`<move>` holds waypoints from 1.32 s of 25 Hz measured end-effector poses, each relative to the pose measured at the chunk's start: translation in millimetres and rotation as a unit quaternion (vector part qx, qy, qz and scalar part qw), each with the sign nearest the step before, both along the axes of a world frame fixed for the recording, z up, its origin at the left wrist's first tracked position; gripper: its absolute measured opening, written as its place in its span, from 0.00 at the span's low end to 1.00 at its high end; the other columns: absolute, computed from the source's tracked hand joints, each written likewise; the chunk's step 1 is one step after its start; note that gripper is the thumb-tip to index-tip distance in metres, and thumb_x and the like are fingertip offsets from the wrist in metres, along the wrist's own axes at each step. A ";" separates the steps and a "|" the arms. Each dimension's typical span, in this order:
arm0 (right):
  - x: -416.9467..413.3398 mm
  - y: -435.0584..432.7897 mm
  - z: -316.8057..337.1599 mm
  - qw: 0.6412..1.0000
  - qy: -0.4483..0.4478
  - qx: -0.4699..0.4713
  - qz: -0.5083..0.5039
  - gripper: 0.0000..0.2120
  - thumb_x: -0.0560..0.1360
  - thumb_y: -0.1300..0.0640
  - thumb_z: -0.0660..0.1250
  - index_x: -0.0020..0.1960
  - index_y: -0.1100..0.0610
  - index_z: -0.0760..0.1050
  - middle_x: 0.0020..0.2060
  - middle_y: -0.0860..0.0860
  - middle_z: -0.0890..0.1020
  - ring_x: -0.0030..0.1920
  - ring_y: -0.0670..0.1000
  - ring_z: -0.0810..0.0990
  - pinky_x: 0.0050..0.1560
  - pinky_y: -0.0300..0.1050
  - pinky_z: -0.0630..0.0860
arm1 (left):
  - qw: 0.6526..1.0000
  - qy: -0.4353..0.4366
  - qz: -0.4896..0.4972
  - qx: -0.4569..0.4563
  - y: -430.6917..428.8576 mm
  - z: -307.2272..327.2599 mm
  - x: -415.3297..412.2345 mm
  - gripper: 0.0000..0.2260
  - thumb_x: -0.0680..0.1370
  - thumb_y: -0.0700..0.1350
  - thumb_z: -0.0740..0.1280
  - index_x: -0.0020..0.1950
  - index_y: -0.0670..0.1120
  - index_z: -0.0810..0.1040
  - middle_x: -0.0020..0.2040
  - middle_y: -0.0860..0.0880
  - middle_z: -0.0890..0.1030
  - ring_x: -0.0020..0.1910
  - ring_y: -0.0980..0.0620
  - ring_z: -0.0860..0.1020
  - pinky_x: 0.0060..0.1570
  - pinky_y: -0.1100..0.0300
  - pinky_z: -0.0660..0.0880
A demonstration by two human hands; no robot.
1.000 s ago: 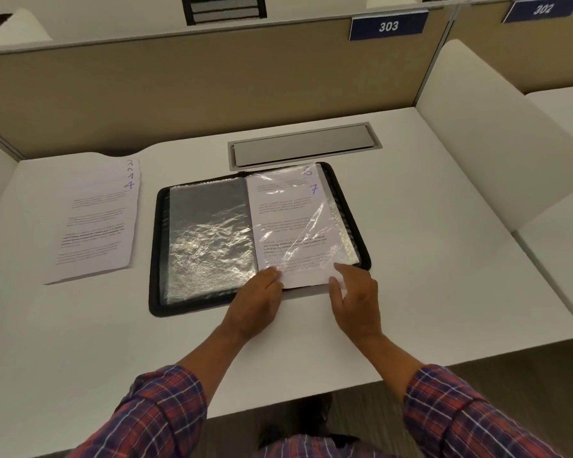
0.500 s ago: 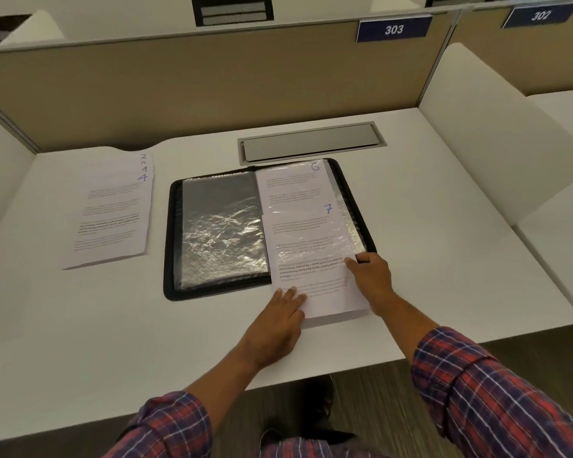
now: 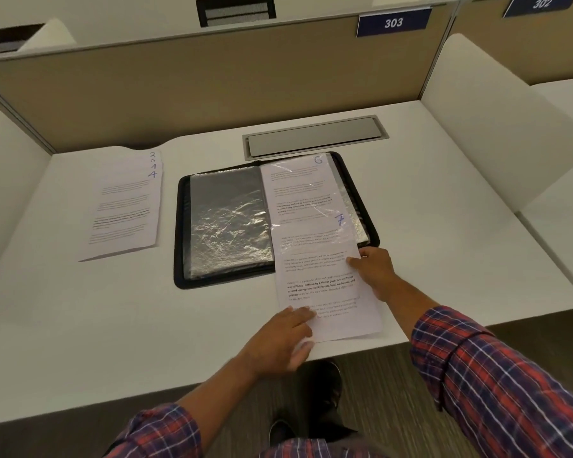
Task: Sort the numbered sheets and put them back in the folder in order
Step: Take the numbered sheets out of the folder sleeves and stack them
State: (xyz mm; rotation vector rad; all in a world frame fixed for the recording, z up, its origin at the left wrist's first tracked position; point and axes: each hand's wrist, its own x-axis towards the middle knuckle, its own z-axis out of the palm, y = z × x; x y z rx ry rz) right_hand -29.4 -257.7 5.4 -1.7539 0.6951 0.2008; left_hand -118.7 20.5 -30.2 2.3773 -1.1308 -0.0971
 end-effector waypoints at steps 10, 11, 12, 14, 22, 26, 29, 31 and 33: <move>-51.8 -5.8 2.9 0.994 0.051 0.087 -0.050 0.02 0.77 0.65 0.70 0.47 0.61 0.82 0.48 0.60 0.86 0.47 0.63 0.85 0.55 0.62 0.84 | 0.710 0.407 0.495 -0.292 -12.5 34.9 30.4 0.17 0.80 0.45 0.72 0.68 0.47 0.76 0.60 0.49 0.82 0.59 0.50 0.81 0.63 0.51 0.78; -56.3 -6.2 3.9 0.993 0.055 0.090 -0.048 0.02 0.76 0.65 0.70 0.46 0.61 0.82 0.47 0.61 0.87 0.48 0.64 0.86 0.55 0.63 0.84 | 0.687 0.438 0.490 -0.310 -12.9 36.4 31.5 0.19 0.79 0.44 0.73 0.69 0.47 0.75 0.60 0.47 0.82 0.58 0.49 0.81 0.62 0.50 0.79; -60.5 -6.2 4.9 0.993 0.056 0.092 -0.046 0.02 0.76 0.65 0.70 0.46 0.60 0.81 0.48 0.61 0.87 0.49 0.65 0.86 0.55 0.65 0.84 | 0.671 0.460 0.485 -0.320 -14.3 38.8 31.8 0.19 0.80 0.44 0.73 0.70 0.46 0.74 0.60 0.46 0.82 0.57 0.49 0.82 0.61 0.50 0.80; -68.9 -7.0 7.2 0.993 0.054 0.095 -0.044 0.02 0.75 0.65 0.70 0.46 0.60 0.81 0.48 0.62 0.87 0.49 0.65 0.86 0.54 0.67 0.83 | 0.652 0.486 0.483 -0.324 -16.2 39.7 32.2 0.19 0.80 0.44 0.73 0.70 0.45 0.75 0.58 0.45 0.83 0.56 0.47 0.83 0.57 0.50 0.82; -87.5 1.5 21.0 0.992 0.029 0.114 -0.050 0.04 0.75 0.66 0.69 0.43 0.58 0.79 0.47 0.64 0.86 0.43 0.64 0.85 0.47 0.66 0.85 | 0.659 0.482 0.466 -0.341 -9.7 39.1 13.0 0.04 0.81 0.40 0.71 0.55 0.44 0.84 0.51 0.48 0.88 0.49 0.49 0.87 0.43 0.56 0.81; -76.5 16.8 22.0 0.993 0.014 0.114 -0.041 0.02 0.77 0.65 0.70 0.47 0.61 0.81 0.47 0.62 0.87 0.46 0.65 0.86 0.49 0.64 0.85 | 0.648 0.458 0.483 -0.370 2.2 37.3 22.1 0.04 0.82 0.40 0.71 0.53 0.42 0.84 0.49 0.48 0.88 0.49 0.48 0.87 0.53 0.47 0.84; -58.8 30.9 18.6 0.994 0.001 0.111 -0.015 0.04 0.78 0.63 0.72 0.52 0.61 0.82 0.48 0.58 0.88 0.49 0.62 0.87 0.52 0.61 0.85 | 0.648 0.424 0.508 -0.378 13.5 42.4 41.4 0.04 0.81 0.40 0.71 0.53 0.44 0.85 0.47 0.49 0.88 0.48 0.48 0.87 0.51 0.49 0.84; -40.7 41.1 18.5 0.994 -0.009 0.106 0.005 0.06 0.77 0.61 0.74 0.54 0.60 0.82 0.48 0.56 0.88 0.48 0.58 0.88 0.46 0.53 0.85 | 0.642 0.404 0.530 -0.379 22.9 45.5 59.2 0.04 0.80 0.40 0.71 0.52 0.45 0.85 0.46 0.49 0.88 0.46 0.48 0.87 0.48 0.50 0.84; -17.7 52.3 19.7 0.995 -0.017 0.100 0.020 0.06 0.77 0.60 0.75 0.53 0.61 0.82 0.47 0.56 0.88 0.47 0.57 0.88 0.39 0.46 0.82 | 0.638 0.387 0.550 -0.375 35.4 48.2 78.5 0.04 0.79 0.41 0.71 0.51 0.45 0.85 0.46 0.48 0.88 0.46 0.47 0.87 0.46 0.50 0.85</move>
